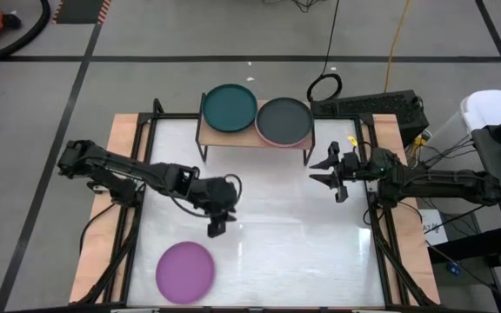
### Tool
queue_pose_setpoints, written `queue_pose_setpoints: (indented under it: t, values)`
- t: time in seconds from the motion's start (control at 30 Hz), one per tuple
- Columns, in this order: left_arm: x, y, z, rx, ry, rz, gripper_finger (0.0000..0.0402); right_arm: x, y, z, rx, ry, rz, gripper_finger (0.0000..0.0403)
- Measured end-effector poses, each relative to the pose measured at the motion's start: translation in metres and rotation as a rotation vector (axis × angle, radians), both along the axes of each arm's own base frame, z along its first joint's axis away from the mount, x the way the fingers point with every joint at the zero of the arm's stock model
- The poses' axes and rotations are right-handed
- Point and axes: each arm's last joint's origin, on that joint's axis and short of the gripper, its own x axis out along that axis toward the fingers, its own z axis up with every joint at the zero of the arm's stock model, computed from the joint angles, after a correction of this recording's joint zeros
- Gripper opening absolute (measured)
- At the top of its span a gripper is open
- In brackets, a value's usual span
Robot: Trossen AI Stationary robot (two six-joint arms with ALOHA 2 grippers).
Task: Place and stack plates onto a shelf
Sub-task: Stack the violet plate on top of the dark green plate on the shelf
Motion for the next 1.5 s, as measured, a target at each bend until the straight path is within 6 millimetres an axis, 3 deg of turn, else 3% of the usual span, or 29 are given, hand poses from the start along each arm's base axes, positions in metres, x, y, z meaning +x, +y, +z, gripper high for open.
queue_pose_setpoints:
  t: [0.2, 0.43, 0.67, 1.5]
  values:
    - [-0.008, -0.013, -0.029, 0.025, 0.145, -0.1, 0.0133, 0.0, 0.0, 0.0, 0.019, 0.005, 0.002, 0.0116]
    - [-0.008, -0.035, -0.071, -0.087, 0.311, -0.187, 0.0133, 0.002, 0.0, -0.002, 0.026, 0.021, 0.002, 0.0116]
    - [-0.026, -0.047, -0.105, -0.115, 0.523, -0.261, 0.0133, 0.005, -0.001, -0.006, 0.037, 0.051, 0.003, 0.0116]
    - [-0.046, -0.049, -0.142, -0.106, 0.538, -0.273, 0.0133, 0.006, -0.001, -0.008, 0.04, 0.067, 0.004, 0.0116]
